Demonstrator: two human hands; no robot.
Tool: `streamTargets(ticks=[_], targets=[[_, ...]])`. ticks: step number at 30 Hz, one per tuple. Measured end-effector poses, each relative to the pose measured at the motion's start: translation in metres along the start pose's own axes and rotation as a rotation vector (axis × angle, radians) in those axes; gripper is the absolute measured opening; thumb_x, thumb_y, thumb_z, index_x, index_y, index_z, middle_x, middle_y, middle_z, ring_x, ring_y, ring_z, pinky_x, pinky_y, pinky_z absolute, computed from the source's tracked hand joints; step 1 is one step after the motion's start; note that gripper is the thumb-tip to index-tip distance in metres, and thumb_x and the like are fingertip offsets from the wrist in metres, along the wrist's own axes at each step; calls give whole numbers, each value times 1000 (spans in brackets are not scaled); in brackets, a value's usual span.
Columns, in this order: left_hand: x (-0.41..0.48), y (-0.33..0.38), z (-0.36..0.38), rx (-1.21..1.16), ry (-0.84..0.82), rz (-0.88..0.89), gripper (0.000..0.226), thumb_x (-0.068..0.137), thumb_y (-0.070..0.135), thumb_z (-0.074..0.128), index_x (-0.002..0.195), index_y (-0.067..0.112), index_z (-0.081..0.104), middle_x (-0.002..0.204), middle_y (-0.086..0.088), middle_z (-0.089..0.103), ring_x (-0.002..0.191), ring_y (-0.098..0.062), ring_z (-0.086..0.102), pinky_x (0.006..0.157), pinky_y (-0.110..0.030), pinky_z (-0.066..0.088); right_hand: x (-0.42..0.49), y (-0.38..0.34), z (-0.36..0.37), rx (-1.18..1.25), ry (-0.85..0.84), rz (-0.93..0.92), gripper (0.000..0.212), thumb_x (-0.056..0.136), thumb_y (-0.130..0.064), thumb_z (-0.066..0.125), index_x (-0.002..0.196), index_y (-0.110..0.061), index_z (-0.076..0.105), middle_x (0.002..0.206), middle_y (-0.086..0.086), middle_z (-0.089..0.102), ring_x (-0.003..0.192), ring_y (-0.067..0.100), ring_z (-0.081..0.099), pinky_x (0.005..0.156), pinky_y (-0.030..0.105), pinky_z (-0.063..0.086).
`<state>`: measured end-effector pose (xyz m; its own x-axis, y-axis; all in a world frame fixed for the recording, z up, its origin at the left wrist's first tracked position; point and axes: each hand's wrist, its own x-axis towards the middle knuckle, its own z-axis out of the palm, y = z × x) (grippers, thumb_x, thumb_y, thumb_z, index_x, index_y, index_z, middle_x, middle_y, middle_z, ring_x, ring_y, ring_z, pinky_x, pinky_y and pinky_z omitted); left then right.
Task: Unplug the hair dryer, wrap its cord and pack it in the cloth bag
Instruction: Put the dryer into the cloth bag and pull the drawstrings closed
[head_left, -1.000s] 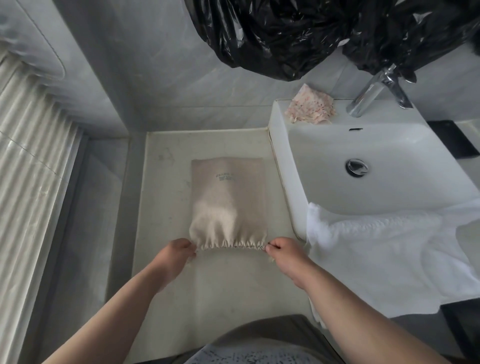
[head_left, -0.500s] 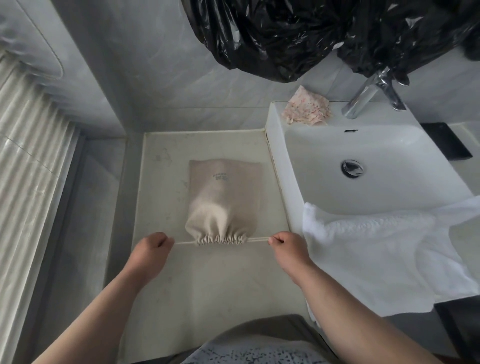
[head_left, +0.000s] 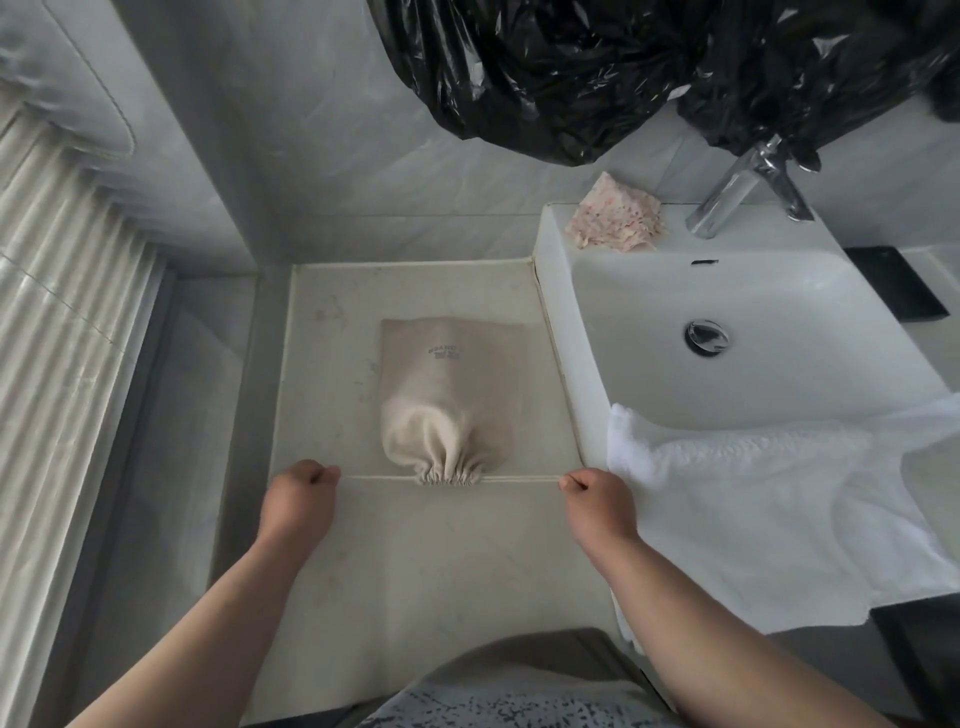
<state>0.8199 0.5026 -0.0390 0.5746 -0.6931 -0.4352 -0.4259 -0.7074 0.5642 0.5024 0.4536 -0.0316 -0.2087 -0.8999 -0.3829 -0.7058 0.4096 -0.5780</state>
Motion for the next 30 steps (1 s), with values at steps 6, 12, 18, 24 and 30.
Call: streamTargets(ticks=[6,12,18,24,30], targets=[[-4,19,6,-31,-175,78,26,94,28,58,84,6,68,68,-11,63,64,-26,58,60,-32,46,-5,-11,-1,-30,-94,-4,32,87,-5,48,112,-7,69,114,14,69,108,34,62,82,31,50],[-21,50,36,-132,-433,36,26,95,29,62,78,10,63,67,-5,60,49,-16,45,39,-17,34,-26,-25,11,-55,-194,-51,36,90,-15,51,124,-14,62,127,5,60,115,22,59,78,23,39],[-28,48,40,-230,-502,-34,28,91,12,65,66,10,52,55,-4,43,43,-13,31,39,-19,23,-24,-31,15,163,-374,199,15,81,-23,56,68,-17,59,68,5,56,57,20,48,54,28,39],[-49,56,51,-286,-616,-188,27,86,0,63,63,10,54,52,-7,45,35,-11,33,42,-17,22,-21,-46,33,597,-595,594,29,94,-38,59,95,-8,60,75,12,63,51,18,54,45,23,44],[-88,60,64,-228,-749,-160,16,91,16,61,76,10,61,61,-5,61,43,-12,46,44,-19,31,-14,-35,36,759,-482,641,19,96,-4,44,99,-10,62,82,12,67,69,24,64,58,33,54]])
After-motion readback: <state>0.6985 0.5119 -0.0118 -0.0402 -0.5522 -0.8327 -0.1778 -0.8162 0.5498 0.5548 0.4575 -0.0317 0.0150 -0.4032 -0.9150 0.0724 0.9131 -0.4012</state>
